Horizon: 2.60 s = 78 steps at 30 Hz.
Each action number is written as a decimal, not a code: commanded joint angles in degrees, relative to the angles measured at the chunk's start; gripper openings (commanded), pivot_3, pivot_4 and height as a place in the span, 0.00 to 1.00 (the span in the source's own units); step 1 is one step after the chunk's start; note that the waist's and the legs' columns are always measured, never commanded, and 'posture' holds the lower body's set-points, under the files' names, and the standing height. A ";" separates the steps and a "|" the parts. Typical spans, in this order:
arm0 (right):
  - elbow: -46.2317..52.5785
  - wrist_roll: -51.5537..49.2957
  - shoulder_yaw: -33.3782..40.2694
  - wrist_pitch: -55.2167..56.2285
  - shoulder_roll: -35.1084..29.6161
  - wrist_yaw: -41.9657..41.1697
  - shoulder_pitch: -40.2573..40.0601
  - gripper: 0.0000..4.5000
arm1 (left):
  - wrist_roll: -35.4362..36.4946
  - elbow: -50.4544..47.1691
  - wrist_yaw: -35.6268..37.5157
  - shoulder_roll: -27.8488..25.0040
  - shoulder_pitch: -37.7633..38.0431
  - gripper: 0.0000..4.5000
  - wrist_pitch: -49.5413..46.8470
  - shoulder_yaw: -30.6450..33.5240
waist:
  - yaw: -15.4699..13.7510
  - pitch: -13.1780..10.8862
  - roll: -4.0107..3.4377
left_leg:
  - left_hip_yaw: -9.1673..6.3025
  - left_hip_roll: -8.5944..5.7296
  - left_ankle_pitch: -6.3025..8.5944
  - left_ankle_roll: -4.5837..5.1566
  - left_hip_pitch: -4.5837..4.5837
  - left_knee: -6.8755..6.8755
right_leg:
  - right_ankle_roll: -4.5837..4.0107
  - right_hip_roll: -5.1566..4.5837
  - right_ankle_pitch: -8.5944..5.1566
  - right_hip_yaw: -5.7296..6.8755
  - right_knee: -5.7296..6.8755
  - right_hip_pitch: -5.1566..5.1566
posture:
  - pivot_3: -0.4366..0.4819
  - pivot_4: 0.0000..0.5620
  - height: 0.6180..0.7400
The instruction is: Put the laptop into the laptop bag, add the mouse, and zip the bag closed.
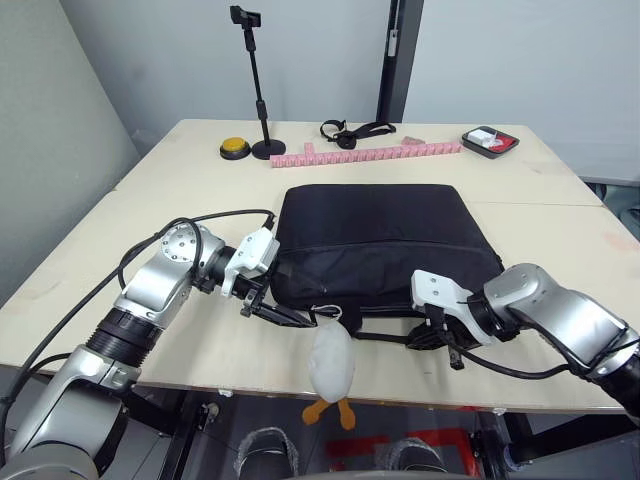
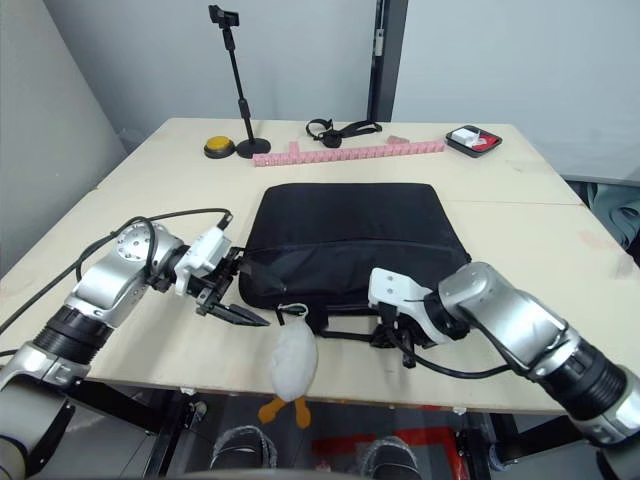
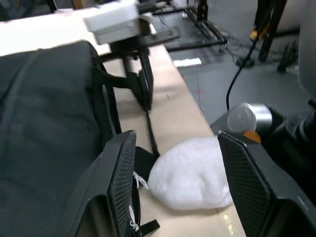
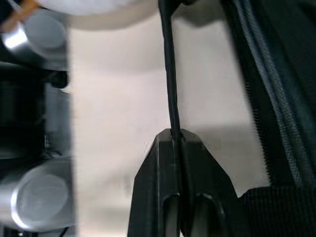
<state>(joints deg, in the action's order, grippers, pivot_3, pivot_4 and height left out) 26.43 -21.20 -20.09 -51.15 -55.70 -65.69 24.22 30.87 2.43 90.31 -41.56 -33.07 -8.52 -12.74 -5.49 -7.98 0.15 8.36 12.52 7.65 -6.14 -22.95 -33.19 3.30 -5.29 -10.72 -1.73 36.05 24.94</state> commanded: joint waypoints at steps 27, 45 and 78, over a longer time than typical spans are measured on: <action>-17.72 11.81 -3.41 6.80 13.64 7.07 19.10 0.00 | 0.67 -9.12 -3.03 -0.31 2.98 0.61 -5.70 6.18 | 0.37 0.00 0.00 | -0.03 -0.01 -0.02 -0.01 -0.25 -0.06 | -0.01 0.01 0.01 0.05 0.07 0.22 | 0.48 0.27 0.99; -15.13 4.28 8.66 2.16 14.09 6.52 21.43 0.97 | 0.95 -9.50 -3.36 0.31 2.71 0.61 -6.85 5.95 | 0.20 0.00 0.00 | -0.04 0.00 -0.02 -0.01 -0.24 -0.11 | -0.01 0.02 0.01 0.05 0.12 0.20 | 0.48 0.27 0.99; -38.28 5.50 1.39 11.38 22.69 1.57 21.35 0.00 | 0.37 -9.90 -0.93 -3.49 4.32 0.61 -6.25 7.03 | 0.32 0.00 0.00 | -0.06 0.00 -0.02 0.01 -0.26 -0.17 | -0.03 0.01 0.02 0.08 0.15 0.20 | 0.48 0.27 0.99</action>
<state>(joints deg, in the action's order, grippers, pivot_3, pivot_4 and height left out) -9.95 -17.12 -18.45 -40.48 -33.63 -64.62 43.74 31.40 -6.03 88.50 -44.23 -28.88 -15.90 -6.90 -5.17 -7.98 0.15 8.29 12.52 7.62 -6.13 -23.20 -33.36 3.28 -5.29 -10.70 -1.65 36.21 25.13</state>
